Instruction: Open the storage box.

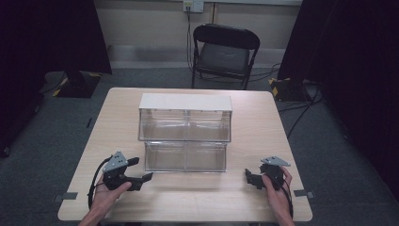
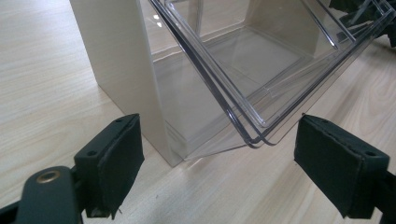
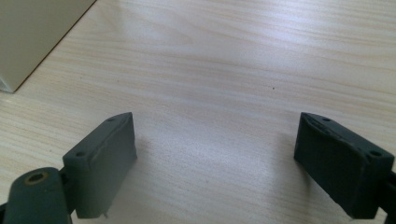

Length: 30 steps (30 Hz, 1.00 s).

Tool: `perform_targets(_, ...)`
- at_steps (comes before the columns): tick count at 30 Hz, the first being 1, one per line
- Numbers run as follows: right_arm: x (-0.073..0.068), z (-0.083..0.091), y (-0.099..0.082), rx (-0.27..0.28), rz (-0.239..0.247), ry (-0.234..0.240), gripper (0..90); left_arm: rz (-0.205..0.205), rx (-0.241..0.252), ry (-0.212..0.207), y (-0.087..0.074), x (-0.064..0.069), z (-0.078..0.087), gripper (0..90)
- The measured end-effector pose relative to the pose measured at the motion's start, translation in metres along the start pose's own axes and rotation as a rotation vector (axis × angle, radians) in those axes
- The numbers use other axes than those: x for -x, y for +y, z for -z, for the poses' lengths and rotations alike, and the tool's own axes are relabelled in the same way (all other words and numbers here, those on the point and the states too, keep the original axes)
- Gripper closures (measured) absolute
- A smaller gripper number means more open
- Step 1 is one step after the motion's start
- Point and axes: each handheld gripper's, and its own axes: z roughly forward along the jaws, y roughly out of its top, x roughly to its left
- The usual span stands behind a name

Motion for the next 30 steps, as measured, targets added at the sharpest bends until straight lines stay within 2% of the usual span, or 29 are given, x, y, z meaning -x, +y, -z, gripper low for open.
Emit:
perform_targets(18,0.0000,0.0000,0.0000,0.000,0.000,0.000,12.0,-0.021,0.030,0.003,0.0027,0.0034,0.0020,15.7)
perform_targets(20,0.0000,0.0000,0.0000,0.000,0.000,0.000,12.0,-0.012,0.045,0.017,0.0036,0.0030,0.0033,15.8)
perform_targets(21,0.0000,0.0000,0.0000,0.000,0.000,0.000,12.0,0.008,0.066,0.018,0.0037,0.0020,0.0039,15.8)
perform_targets(23,0.0000,0.0000,0.0000,0.000,0.000,0.000,12.0,0.016,0.070,0.017,0.0039,0.0017,0.0041,15.8)
perform_targets(27,0.0000,0.0000,0.0000,0.000,0.000,0.000,12.0,0.006,0.066,0.017,0.0041,0.0009,0.0039,15.9)
perform_targets(30,0.0000,0.0000,0.0000,0.000,0.000,0.000,12.0,0.014,0.065,0.014,0.0040,0.0015,0.0034,15.9)
